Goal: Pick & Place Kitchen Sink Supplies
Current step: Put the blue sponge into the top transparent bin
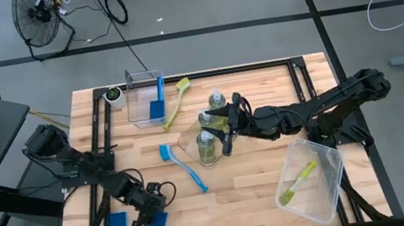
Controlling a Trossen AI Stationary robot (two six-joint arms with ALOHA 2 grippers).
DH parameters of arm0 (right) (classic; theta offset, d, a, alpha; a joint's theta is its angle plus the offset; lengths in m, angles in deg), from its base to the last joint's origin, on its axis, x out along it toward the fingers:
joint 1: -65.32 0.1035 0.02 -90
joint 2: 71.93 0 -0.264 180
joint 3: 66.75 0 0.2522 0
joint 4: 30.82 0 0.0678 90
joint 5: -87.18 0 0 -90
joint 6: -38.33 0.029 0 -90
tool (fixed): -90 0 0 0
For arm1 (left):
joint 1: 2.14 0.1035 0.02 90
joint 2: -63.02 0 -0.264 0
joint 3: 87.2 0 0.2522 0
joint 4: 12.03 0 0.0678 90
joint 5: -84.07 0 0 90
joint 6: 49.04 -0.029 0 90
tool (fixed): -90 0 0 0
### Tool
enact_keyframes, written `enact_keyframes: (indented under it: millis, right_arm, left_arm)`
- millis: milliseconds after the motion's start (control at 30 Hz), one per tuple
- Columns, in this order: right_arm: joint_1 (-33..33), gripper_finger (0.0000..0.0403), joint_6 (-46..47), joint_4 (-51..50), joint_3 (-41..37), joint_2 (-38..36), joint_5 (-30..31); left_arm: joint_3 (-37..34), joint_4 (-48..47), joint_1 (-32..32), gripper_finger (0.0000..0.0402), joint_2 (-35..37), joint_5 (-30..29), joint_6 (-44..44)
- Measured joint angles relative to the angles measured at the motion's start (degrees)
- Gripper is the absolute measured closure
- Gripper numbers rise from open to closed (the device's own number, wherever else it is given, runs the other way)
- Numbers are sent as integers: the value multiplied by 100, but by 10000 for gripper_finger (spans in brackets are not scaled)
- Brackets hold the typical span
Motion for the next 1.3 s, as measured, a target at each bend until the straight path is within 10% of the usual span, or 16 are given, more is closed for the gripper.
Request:
enact_keyframes:
  millis: [867,1300]
  right_arm:
    - [-2,172,0,74,0,0,195]
    - [-2,172,0,266,0,0,196]
  left_arm:
    - [567,-668,270,391,-113,460,309]
    - [2713,-4638,1046,396,62,-11,-1492]
